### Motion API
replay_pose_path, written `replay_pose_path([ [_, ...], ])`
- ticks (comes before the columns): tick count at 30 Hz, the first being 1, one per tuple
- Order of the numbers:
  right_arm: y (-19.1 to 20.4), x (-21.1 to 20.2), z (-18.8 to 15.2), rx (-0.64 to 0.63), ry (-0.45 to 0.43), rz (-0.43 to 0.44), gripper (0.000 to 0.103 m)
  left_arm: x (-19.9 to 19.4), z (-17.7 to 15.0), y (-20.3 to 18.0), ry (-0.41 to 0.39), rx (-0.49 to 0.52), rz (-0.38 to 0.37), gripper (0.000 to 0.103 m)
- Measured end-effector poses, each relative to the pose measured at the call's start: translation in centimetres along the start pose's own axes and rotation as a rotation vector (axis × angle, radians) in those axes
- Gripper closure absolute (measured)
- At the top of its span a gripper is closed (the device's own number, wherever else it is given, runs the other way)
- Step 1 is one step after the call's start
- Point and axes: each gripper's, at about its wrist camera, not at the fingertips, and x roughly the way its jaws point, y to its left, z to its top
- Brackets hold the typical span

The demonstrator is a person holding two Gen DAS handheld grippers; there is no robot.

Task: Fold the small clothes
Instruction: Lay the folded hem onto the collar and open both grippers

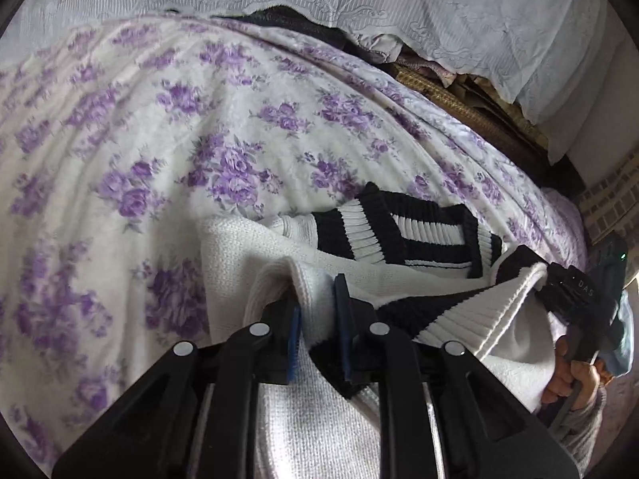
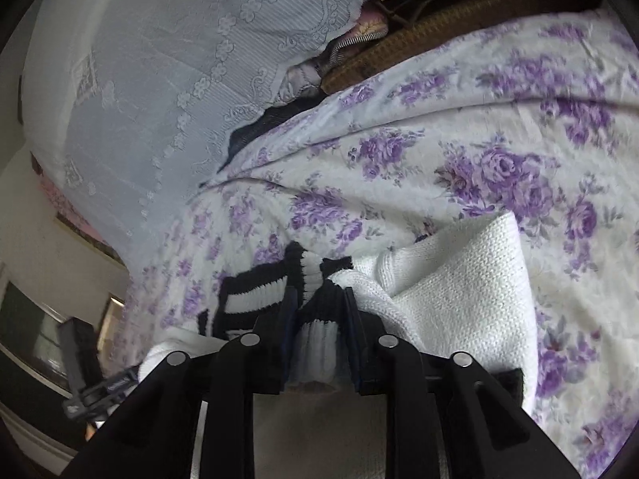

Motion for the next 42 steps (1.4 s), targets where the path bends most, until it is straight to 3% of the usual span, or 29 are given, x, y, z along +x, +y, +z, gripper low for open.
replay_pose_path([
  [3,-0.7,-1.5,0.3,0.07,-0.032,0.116,0.046,-1.3,0.1,0.5,-0.013,-0.023,-0.069,0.077],
  [4,-0.5,-2.7,0.4,0.076,-0.074,0.124,0.033,-2.1,0.1,0.6,-0.03,-0.027,-0.088,0.057],
  [5,-0.2,-3.8,0.4,0.059,-0.112,0.128,0.032,-3.5,0.0,0.6,-0.075,-0.029,-0.074,0.024],
  [6,0.4,-5.0,0.4,0.021,-0.147,0.123,0.032,-5.0,-0.2,0.5,-0.142,-0.028,-0.028,0.011],
  [7,0.9,-5.6,0.4,-0.013,-0.163,0.108,0.032,-6.2,-0.3,0.4,-0.194,-0.025,0.002,0.006],
  [8,1.6,-6.1,0.2,-0.057,-0.177,0.082,0.032,-7.6,-0.4,0.1,-0.248,-0.007,0.028,0.006],
  [11,3.4,-5.7,-0.3,-0.166,-0.165,-0.005,0.032,-9.1,-0.3,-0.7,-0.275,0.042,0.039,0.006],
  [13,4.2,-4.3,-0.5,-0.239,-0.122,-0.081,0.032,-8.4,-0.2,-1.2,-0.253,0.066,0.082,0.005],
  [17,4.4,-1.7,-0.2,-0.308,-0.033,-0.169,0.033,-3.8,-0.1,-2.5,-0.135,0.167,0.188,0.005],
  [22,5.1,0.7,0.3,-0.381,0.027,-0.285,0.033,-1.5,0.0,-3.0,-0.112,0.253,0.299,0.005],
  [24,4.0,1.6,0.7,-0.338,0.04,-0.293,0.034,-1.6,0.6,-2.5,-0.111,0.226,0.308,0.005],
  [25,3.5,1.5,0.5,-0.317,0.042,-0.285,0.043,-2.4,0.8,-2.0,-0.133,0.196,0.293,0.005],
  [26,2.9,1.8,0.3,-0.3,0.051,-0.274,0.063,-3.1,0.9,-1.6,-0.152,0.177,0.271,0.005],
  [27,2.3,1.9,0.2,-0.286,0.062,-0.272,0.069,-4.1,1.0,-1.0,-0.169,0.153,0.24,0.005],
  [29,1.6,1.1,0.3,-0.241,0.032,-0.233,0.095,-5.2,1.1,-0.3,-0.172,0.126,0.198,0.005],
  [30,1.5,0.4,0.4,-0.218,0.017,-0.199,0.095,-5.5,1.0,-0.3,-0.173,0.129,0.184,0.005],
  [33,1.6,-1.3,0.8,-0.212,-0.052,-0.225,0.095,-5.3,0.5,-1.4,-0.17,0.186,0.194,0.005],
  [36,0.5,0.2,0.4,-0.187,-0.001,-0.258,0.094,-2.3,0.8,-2.5,-0.114,0.234,0.321,0.005],
  [38,0.1,0.9,0.3,-0.181,0.019,-0.257,0.09,0.0,1.3,-2.0,-0.056,0.214,0.383,0.005],
  [42,-0.1,0.5,0.3,-0.161,0.006,-0.238,0.087,2.9,2.5,-0.1,0.034,0.135,0.369,0.007],
])
